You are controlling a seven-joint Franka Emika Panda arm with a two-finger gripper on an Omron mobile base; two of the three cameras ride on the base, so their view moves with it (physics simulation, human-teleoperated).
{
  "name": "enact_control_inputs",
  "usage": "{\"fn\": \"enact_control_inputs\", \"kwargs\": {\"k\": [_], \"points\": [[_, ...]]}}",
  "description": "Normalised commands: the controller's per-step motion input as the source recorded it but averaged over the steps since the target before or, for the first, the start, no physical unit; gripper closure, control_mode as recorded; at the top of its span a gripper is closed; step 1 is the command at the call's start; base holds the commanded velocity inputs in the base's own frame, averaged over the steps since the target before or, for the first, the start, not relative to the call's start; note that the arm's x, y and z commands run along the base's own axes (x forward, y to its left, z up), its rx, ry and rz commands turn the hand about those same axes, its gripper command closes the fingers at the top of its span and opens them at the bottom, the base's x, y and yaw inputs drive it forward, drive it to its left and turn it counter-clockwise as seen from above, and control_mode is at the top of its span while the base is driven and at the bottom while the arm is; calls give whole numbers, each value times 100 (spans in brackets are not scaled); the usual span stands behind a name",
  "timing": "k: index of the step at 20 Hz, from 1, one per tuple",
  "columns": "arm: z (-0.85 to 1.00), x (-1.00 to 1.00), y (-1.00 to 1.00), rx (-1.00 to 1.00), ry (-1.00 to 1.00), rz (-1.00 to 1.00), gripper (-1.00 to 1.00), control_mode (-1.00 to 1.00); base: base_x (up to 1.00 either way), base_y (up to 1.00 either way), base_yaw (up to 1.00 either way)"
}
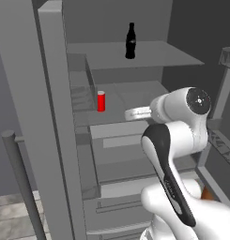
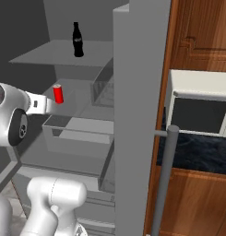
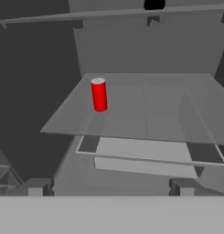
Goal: Open the fridge, grab two sodas, and place both sodas inside the bowl with ice on the dining counter.
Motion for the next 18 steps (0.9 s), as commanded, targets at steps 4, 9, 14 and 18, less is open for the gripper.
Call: {"fn": "enact_control_inputs", "kwargs": {"k": [4, 9, 14, 18], "points": [[-27, 22, 32, 0, 0, 0, -100, -100, 0, 0, 0], [-24, 33, 16, 0, -6, 0, -100, -100, 0, 0, 0], [-23, 32, 1, 0, -18, 0, -100, -100, 0, 0, 0], [-1, 21, 10, 0, -16, 0, -100, -100, 0, 0, 0]]}}
